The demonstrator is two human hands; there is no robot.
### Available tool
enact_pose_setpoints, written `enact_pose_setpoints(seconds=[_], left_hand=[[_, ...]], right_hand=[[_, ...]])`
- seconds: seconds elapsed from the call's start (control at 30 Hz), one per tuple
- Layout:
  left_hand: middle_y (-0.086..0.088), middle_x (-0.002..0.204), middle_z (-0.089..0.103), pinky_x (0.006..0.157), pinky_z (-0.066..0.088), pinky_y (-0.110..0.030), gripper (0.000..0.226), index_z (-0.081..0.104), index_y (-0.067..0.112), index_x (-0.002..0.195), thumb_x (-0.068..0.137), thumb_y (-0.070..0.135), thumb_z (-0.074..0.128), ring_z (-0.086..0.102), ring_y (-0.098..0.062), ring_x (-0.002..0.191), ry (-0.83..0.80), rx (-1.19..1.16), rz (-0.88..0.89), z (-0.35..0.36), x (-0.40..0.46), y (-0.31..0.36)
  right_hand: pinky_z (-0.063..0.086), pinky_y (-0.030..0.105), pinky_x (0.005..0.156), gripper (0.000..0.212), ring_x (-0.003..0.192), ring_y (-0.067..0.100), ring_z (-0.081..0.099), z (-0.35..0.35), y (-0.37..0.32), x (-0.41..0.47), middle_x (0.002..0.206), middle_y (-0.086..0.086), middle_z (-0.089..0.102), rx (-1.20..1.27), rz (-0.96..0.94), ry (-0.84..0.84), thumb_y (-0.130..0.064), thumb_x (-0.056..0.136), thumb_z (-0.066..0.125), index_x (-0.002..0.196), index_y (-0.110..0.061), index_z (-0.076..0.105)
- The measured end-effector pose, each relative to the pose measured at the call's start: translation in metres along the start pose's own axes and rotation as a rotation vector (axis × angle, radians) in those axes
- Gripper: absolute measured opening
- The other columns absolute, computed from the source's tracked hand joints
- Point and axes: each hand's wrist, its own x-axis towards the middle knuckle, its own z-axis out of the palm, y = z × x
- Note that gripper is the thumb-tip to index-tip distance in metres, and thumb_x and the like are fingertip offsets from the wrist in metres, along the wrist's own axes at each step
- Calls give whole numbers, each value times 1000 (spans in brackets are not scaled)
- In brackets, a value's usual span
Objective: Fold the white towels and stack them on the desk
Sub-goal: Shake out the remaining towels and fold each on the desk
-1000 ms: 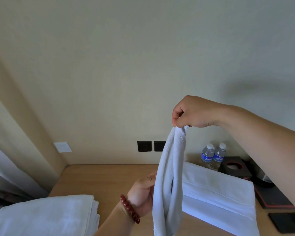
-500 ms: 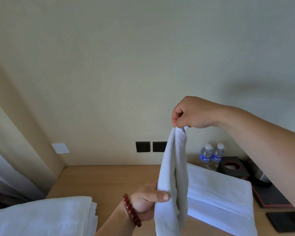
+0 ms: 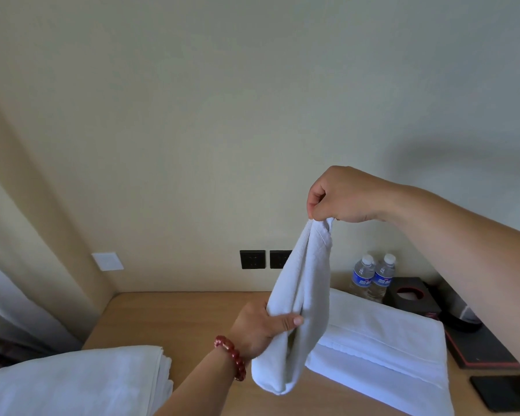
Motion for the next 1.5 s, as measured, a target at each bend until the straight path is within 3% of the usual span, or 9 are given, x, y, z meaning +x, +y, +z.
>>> enact_pose_setpoints(seconds=[0.2, 0.33, 0.53, 0.7, 0.93, 1.07, 1.2, 1.37, 1.5], left_hand=[[3, 93, 77, 79, 52, -23, 52, 77, 16, 93, 92, 62, 54, 72, -9, 88, 156, -87, 24, -14, -8, 7], [-14, 80, 71, 70, 49, -31, 66, 69, 3, 81, 96, 63, 47, 63, -16, 72, 405, -58, -14, -26, 1, -4], [8, 49, 41, 49, 26, -26, 52, 43, 17, 56, 96, 48, 55, 35, -10, 49, 615, 386, 268, -35, -2, -10], [11, 60, 60, 44, 40, -21, 57, 68, 24, 86, 88, 73, 40, 57, -11, 50, 928, 695, 576, -32, -7, -14], [16, 63, 53, 37, 39, -19, 75, 52, 22, 122, 79, 83, 45, 56, -9, 42, 917, 780, 755, 3, -6, -12], [12, 69, 62, 40, 47, -25, 45, 66, 29, 100, 82, 70, 66, 55, -8, 51, 810, 926, 989, 18, 1, -23], [13, 67, 58, 39, 42, -20, 44, 75, 33, 82, 78, 75, 61, 53, -4, 50, 810, 862, 765, 28, 4, -15], [14, 97, 58, 62, 49, -26, 58, 63, 37, 112, 84, 81, 39, 62, -9, 78, 700, 963, 252, 23, 8, 2], [9, 76, 47, 51, 40, -25, 47, 53, 27, 77, 92, 70, 42, 54, -11, 62, 672, 940, 267, 34, 15, 8]], right_hand=[[39, 24, 55, 17, 59, 10, 51, 0, 1, 1, 62, -8, 61, 25, 24, 13, -11, 78, 63, 68, -22, 73], [41, 25, 57, 16, 60, 10, 52, 2, 1, 4, 64, -8, 63, 30, 31, 11, -12, 77, 63, 68, -22, 73], [42, 25, 58, 16, 61, 12, 54, 4, 1, 7, 66, -5, 66, 26, 40, 30, -13, 77, 64, 69, -23, 74], [43, 23, 57, 13, 65, 14, 59, 9, -5, 9, 68, -6, 67, 31, 70, 62, -15, 77, 66, 69, -23, 73], [34, 30, 63, 34, 67, 19, 43, 17, -25, 18, 74, 16, 57, -23, 152, 132, -16, 71, 62, 100, 1, 68], [25, 26, 53, 14, 57, 22, 32, 17, -39, 15, 58, 2, 37, -116, 141, 191, -10, 70, 59, 63, -4, 49], [16, 25, 49, 33, 54, 22, 22, 18, -44, 11, 51, -1, 24, -149, 105, 194, -8, 68, 58, 57, -16, 28], [15, 25, 48, 33, 56, 21, 22, 21, -42, 7, 51, -1, 23, -135, 112, 171, -7, 68, 57, 57, -17, 26], [16, 25, 49, 35, 56, 21, 22, 23, -41, 7, 51, -2, 22, -141, 107, 179, -7, 68, 57, 57, -17, 25]])
